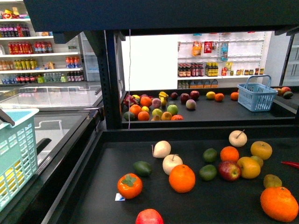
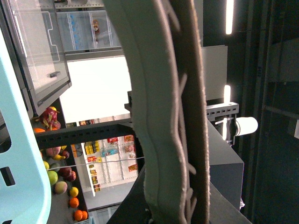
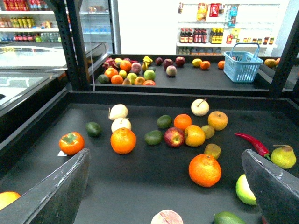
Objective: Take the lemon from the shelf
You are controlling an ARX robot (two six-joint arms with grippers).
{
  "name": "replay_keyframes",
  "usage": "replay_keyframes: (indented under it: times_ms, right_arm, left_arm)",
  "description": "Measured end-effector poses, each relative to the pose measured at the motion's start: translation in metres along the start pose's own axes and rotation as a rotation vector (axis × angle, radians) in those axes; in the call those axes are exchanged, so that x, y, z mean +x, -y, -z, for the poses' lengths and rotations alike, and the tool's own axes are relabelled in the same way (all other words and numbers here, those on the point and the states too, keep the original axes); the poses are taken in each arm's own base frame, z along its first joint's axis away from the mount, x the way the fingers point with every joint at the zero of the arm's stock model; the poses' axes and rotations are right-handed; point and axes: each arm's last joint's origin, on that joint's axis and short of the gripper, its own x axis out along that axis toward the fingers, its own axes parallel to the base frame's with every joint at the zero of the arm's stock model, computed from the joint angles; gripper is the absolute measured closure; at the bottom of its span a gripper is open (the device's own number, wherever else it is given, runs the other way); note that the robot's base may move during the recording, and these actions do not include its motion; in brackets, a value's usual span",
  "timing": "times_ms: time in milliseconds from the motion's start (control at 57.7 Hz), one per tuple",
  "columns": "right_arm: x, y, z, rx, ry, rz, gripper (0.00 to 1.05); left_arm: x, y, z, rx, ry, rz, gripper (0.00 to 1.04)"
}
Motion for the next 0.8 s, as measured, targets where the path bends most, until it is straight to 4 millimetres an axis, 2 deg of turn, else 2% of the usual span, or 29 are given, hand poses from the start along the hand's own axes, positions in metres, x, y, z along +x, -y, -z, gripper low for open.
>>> replay_keyframes:
  times_ms: [17, 104, 156, 225, 312, 451, 589, 797]
  right_arm:
    - [0.000, 0.000, 0.000, 0.000, 0.000, 0.000, 0.07]
    - [0.000, 0.000, 0.000, 0.000, 0.000, 0.000, 0.07]
    - [0.000, 0.000, 0.000, 0.000, 0.000, 0.000, 0.07]
    - [0.000, 0.000, 0.000, 0.000, 0.000, 0.000, 0.07]
    - [0.000, 0.000, 0.000, 0.000, 0.000, 0.000, 0.07]
    - [0.000, 0.000, 0.000, 0.000, 0.000, 0.000, 0.07]
    - [0.000, 0.000, 0.000, 0.000, 0.000, 0.000, 0.07]
    - [0.000, 0.000, 0.000, 0.000, 0.000, 0.000, 0.07]
  left_arm:
    - [0.000, 0.000, 0.000, -0.002, 0.000, 0.000, 0.97]
    - [0.000, -0.004, 0.001, -0.006, -0.002, -0.008, 0.75]
    - [-0.001, -0.006, 0.001, -0.007, -0.003, -0.014, 0.67]
    - [0.000, -0.007, 0.004, 0.008, -0.025, -0.017, 0.49]
    - [0.001, -0.001, 0.010, 0.056, -0.056, -0.034, 0.29]
    - [-0.001, 0.014, 0.017, 0.088, -0.075, -0.059, 0.07]
    - [-0.004, 0.037, 0.019, 0.114, -0.077, -0.101, 0.08]
    - [-0.007, 0.054, 0.019, 0.172, -0.081, -0.262, 0.08]
